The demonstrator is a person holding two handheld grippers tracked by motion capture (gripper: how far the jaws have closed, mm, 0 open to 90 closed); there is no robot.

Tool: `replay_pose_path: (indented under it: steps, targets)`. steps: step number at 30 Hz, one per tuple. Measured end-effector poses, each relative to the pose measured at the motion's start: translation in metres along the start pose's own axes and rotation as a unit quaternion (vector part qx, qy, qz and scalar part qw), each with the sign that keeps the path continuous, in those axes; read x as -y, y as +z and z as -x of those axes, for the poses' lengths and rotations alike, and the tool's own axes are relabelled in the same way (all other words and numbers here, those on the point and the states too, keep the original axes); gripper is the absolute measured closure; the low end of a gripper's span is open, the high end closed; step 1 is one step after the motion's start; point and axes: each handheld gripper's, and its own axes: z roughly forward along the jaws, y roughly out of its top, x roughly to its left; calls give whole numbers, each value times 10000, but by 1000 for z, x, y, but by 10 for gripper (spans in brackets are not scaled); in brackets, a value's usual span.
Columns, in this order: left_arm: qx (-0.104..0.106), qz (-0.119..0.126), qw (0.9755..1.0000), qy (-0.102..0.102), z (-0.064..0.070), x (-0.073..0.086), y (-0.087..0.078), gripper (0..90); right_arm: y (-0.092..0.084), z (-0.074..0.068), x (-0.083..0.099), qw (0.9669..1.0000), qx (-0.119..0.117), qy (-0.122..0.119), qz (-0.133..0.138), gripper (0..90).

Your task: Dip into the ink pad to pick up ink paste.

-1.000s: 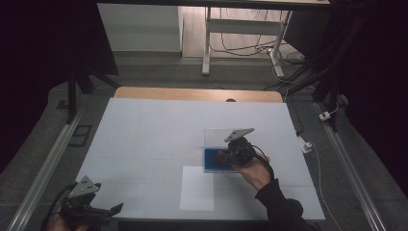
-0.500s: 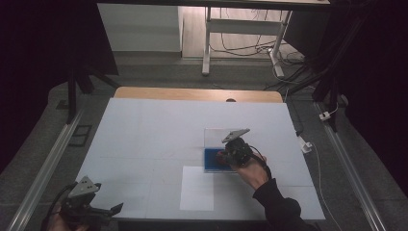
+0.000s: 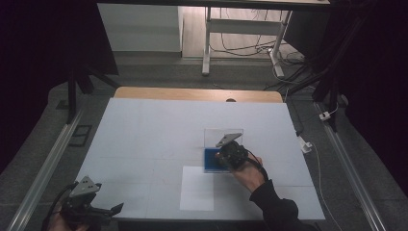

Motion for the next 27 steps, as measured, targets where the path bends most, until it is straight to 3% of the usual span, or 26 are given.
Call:
replay_pose_path:
  steps: [1,2,7,10,12,13,16,18,21,27]
  targets:
    - [-1,0,10000,3,0,0,0,0,0,0,0,10000,0,0,0,807]
    - [-3,1,10000,6,0,0,0,0,0,7,2,9997,-170,197,47,807]
    - [-7,-8,10000,7,0,0,0,0,1,17,5,9978,-408,506,101,808]
    - [-6,-2,10000,9,0,0,0,0,1,16,5,9980,-372,499,100,807]
    - [-8,-6,10000,9,0,0,0,0,0,11,3,9990,-245,377,64,807]
    - [-8,-7,10000,10,0,0,0,0,0,4,2,9998,-79,168,58,807]
    - [-8,-5,10000,11,0,0,0,0,0,1,1,9999,-5,101,38,807]
    - [-6,2,10000,16,0,0,0,0,0,4,2,9998,-80,170,77,806]
    - [-1,-1,10000,8,0,0,0,0,-1,12,6,9982,-283,484,193,804]
    - [13,11,10000,0,0,0,0,0,-2,13,6,9981,-295,496,197,802]
